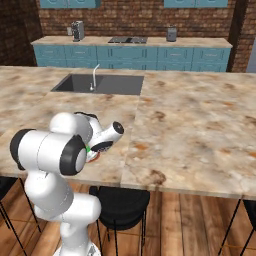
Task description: Pick the cup of tea, navigate to the dining table, and place it on the saucer.
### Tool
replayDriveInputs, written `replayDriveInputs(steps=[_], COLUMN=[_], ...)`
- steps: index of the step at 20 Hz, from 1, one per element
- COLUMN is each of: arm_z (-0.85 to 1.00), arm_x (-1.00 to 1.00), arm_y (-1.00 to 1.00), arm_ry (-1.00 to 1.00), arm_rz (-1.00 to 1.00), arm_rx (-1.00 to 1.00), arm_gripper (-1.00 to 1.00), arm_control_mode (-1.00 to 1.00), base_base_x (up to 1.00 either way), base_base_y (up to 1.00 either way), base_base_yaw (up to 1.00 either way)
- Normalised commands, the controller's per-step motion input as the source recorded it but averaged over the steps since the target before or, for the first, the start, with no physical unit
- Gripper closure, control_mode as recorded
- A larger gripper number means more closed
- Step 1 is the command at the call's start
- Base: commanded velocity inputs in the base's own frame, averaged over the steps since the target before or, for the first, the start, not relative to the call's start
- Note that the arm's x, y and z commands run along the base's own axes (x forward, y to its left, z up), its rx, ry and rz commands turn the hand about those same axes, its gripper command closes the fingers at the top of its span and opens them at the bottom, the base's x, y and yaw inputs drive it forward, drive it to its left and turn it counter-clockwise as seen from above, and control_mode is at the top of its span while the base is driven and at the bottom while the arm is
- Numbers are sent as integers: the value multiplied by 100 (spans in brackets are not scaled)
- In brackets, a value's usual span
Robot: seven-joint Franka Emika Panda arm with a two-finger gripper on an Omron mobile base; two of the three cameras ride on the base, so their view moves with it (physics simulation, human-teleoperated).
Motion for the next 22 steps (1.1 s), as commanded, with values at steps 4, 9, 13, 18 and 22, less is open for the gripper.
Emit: replayDriveInputs(steps=[4, 9, 13, 18, 22], arm_z=[0, 29, 73, 57, 58], arm_x=[0, 0, -11, -67, -96], arm_y=[0, 0, -1, -7, 0], arm_ry=[0, -5, -15, -1, -8], arm_rz=[0, 0, -3, -13, -19], arm_rx=[0, -3, -8, -7, -5], arm_gripper=[-100, -100, -100, -100, -100], arm_control_mode=[-100, -100, -100, -100, -100], base_base_x=[0, 0, 0, 0, 0], base_base_y=[0, 0, 0, 0, 0], base_base_yaw=[0, 0, 0, 0, 0])
